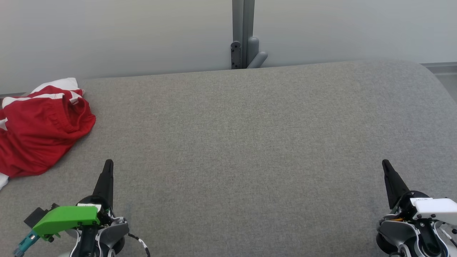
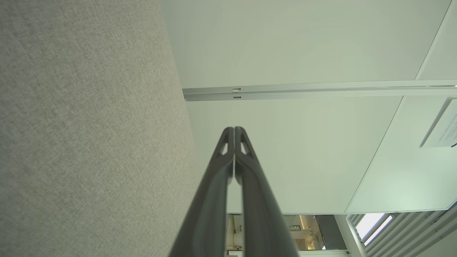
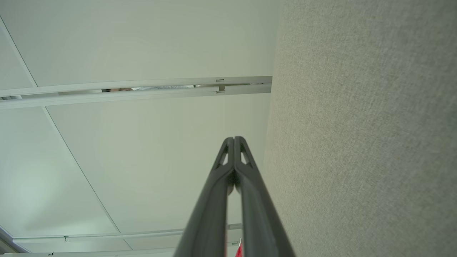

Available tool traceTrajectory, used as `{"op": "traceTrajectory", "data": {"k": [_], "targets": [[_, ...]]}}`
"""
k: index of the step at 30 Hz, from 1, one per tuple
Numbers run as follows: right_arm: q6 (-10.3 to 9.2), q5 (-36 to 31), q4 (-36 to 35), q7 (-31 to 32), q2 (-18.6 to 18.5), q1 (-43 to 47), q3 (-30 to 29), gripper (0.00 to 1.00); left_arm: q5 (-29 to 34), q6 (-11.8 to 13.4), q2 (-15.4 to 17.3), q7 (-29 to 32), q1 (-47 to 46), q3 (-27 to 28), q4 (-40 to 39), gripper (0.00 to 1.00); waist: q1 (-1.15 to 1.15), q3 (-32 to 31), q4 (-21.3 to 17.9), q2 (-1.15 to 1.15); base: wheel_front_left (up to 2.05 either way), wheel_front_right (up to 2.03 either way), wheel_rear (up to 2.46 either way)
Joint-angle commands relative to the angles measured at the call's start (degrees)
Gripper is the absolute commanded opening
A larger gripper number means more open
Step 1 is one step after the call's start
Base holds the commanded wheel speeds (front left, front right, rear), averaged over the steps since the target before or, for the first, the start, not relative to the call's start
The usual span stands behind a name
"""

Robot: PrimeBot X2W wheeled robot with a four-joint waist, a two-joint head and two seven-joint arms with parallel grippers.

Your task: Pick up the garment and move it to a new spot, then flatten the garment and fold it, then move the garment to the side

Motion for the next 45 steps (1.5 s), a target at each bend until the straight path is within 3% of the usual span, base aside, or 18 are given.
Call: {"op": "traceTrajectory", "data": {"k": [1,45], "targets": [[0.03,-0.3,0.06,-0.01,-0.05,-0.4,-0.04,0.0,-0.09,-0.39,0.23,-0.11,-0.84,0.08,-0.14,0.0,0.0,0.0,0.0,0.0,0.0,0.0,0.0],[0.03,-0.31,0.06,-0.01,-0.05,-0.41,-0.04,0.0,-0.09,-0.39,0.23,-0.11,-0.84,0.08,-0.14,0.0,0.0,0.0,0.0,0.0,0.0,0.0,0.0]]}}
